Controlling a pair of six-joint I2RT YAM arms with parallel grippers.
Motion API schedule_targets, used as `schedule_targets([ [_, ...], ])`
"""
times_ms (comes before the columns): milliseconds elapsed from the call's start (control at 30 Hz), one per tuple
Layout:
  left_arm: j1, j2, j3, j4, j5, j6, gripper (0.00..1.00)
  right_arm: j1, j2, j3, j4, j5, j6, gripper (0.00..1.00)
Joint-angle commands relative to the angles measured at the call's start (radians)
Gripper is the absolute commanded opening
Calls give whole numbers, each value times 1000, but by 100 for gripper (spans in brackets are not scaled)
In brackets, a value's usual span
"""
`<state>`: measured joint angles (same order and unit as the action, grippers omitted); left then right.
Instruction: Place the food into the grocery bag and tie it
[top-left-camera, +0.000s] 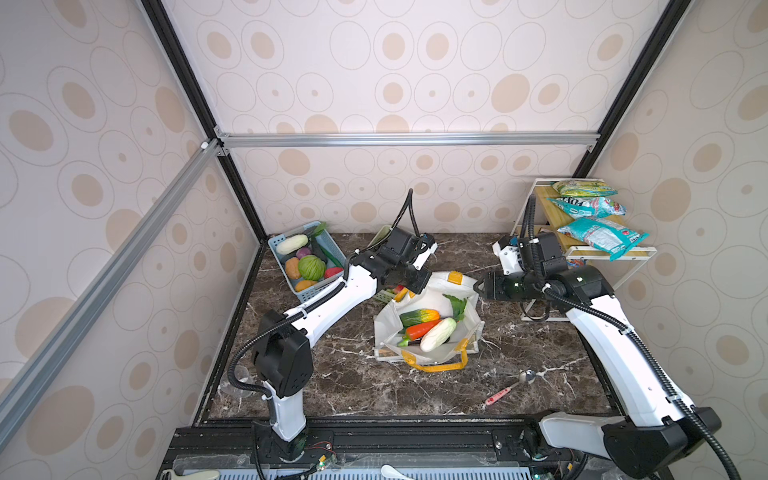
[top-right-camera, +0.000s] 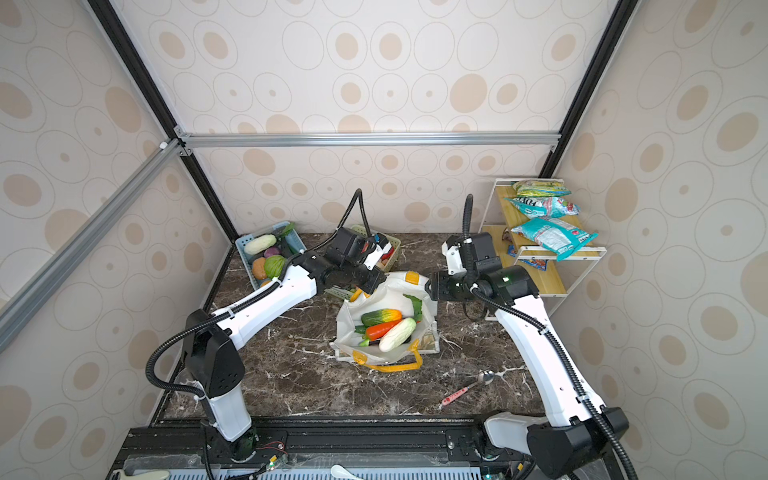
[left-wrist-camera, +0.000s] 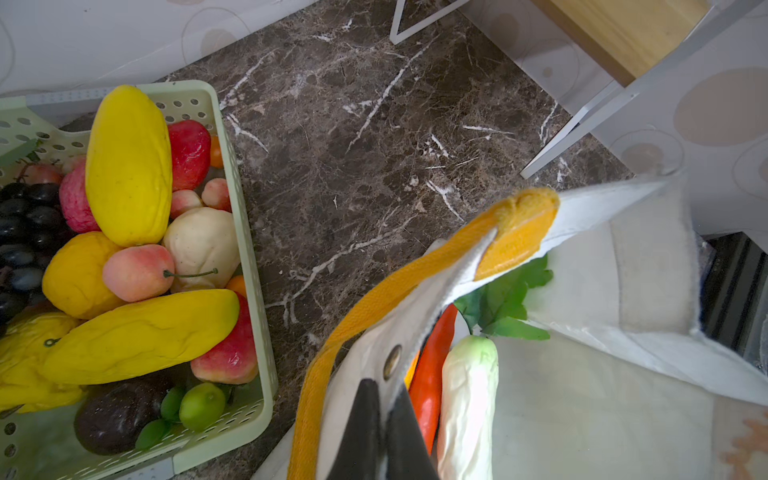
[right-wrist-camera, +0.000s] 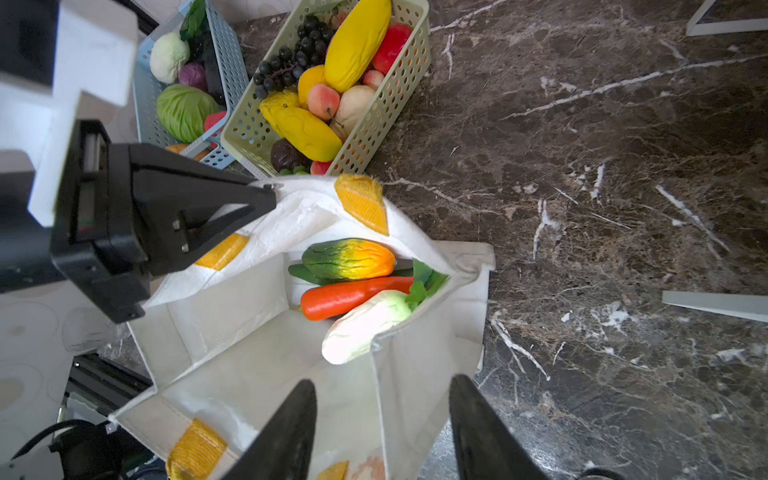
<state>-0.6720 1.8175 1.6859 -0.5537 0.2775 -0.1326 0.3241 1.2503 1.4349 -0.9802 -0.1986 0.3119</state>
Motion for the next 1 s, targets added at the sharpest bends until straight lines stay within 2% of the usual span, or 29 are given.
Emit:
schedule_targets([
  [0, 5, -25, 10, 17, -2, -18, 0, 40, -11, -61, -7, 5, 19, 49],
  [233, 5, -33, -1, 14, -13, -18, 0, 81, 26, -157, 44, 69, 38, 46],
  [333, 4, -37, -6, 16, -16, -23, 0, 87, 52, -163, 41, 73, 33, 30],
  [567, -8, -103, -72, 10, -38, -38, 0, 90, 61, -106, 21, 104, 16, 7],
  [633, -17, -135, -101, 5, -59, -37, 0, 89, 66, -79, 10, 111, 5, 4],
  [967, -50, -297, -248, 15, -98, -78, 0, 90, 174, 25, 37, 87, -21, 1],
])
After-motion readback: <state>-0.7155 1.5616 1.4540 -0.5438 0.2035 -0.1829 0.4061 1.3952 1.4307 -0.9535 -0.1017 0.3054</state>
